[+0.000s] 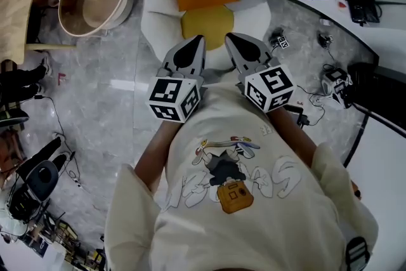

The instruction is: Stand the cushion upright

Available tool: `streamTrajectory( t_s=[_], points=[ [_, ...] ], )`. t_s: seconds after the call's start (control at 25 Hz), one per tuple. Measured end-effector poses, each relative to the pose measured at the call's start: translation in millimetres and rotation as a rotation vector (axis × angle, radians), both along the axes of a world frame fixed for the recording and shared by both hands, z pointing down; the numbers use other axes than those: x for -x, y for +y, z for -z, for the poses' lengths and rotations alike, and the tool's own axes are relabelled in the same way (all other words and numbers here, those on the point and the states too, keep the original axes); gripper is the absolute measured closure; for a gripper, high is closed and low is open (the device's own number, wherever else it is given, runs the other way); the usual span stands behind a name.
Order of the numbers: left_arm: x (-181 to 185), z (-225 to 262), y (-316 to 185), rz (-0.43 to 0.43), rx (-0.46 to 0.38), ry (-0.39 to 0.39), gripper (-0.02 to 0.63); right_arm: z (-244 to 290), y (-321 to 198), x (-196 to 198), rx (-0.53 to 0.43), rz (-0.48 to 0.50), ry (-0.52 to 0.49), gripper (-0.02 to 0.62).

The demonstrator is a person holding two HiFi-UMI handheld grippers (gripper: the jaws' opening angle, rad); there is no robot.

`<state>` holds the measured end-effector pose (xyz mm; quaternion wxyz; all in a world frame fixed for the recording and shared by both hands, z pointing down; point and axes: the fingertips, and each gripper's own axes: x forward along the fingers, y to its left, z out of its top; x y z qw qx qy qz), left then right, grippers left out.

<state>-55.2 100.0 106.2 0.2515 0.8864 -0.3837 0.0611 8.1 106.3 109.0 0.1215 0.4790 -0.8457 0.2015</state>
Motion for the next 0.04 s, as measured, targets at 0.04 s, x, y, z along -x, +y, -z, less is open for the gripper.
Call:
streamTrajectory(
  t_s=[0.04],
  points=[
    [1.3, -0.1, 1.3, -0.003, -0.003, -0.004, 0.601, -0.3, 1.5, 1.7, -0.001, -0.002, -0.001, 0.574]
  ],
)
